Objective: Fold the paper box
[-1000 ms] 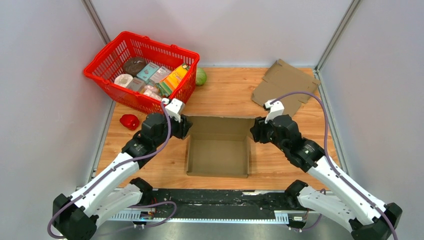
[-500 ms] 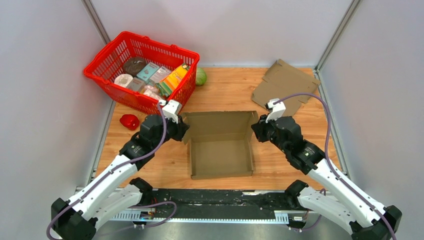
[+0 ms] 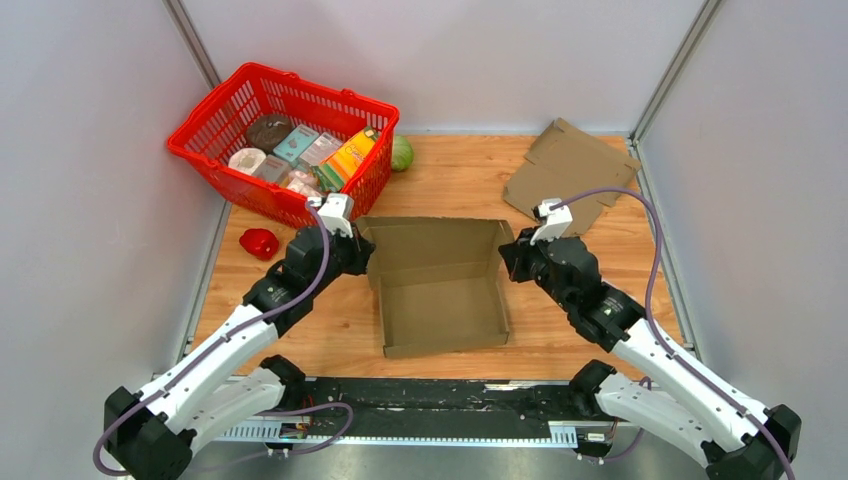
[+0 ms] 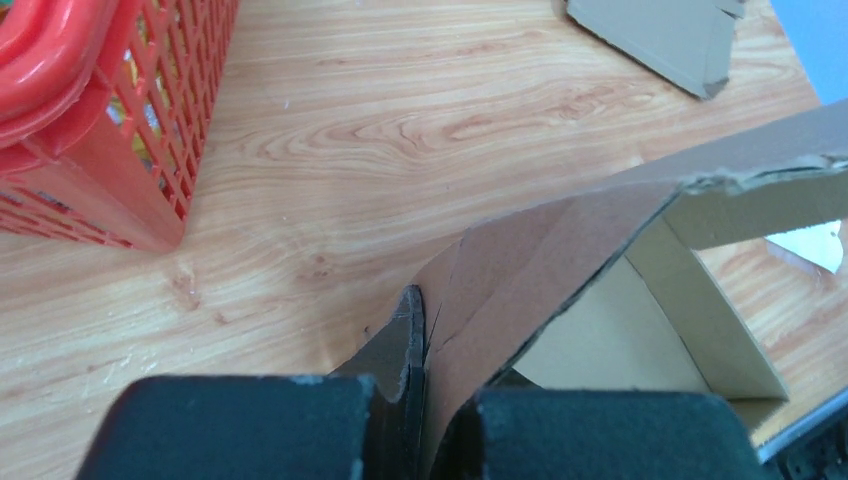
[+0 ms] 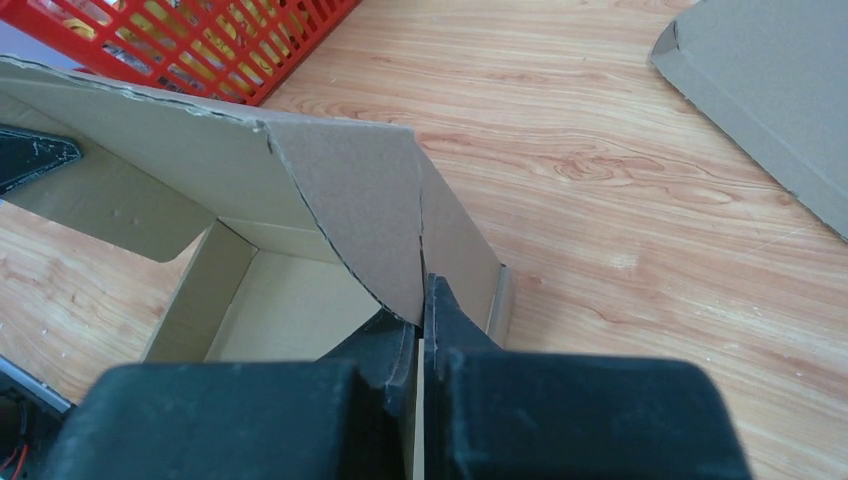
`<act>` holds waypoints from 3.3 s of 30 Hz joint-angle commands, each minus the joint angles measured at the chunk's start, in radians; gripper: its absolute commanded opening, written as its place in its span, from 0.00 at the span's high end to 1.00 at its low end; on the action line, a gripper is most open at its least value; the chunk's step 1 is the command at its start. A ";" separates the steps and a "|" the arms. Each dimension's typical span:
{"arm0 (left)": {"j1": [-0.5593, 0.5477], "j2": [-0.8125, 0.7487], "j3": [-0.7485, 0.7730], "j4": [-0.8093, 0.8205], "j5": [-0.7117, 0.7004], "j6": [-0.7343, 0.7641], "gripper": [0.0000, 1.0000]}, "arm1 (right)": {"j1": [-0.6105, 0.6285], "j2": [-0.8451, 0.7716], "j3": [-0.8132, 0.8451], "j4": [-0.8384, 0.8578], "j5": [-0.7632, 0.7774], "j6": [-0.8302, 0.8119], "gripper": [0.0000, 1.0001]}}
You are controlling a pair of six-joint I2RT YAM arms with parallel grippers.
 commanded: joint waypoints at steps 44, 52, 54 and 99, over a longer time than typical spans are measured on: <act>-0.131 -0.064 -0.140 0.249 0.034 -0.349 0.48 | 0.157 -0.083 -0.151 0.152 0.127 0.134 0.97; -0.131 -0.113 -0.217 0.206 0.009 -0.340 0.59 | 0.157 -0.120 -0.148 0.075 0.060 0.172 0.75; -0.131 -0.116 -0.216 0.192 0.003 -0.332 0.60 | 0.157 -0.125 -0.136 0.052 0.026 0.180 0.69; -0.131 -0.549 0.056 -0.572 0.191 -0.256 0.39 | -0.039 -0.034 -0.068 -0.214 -0.305 0.422 0.12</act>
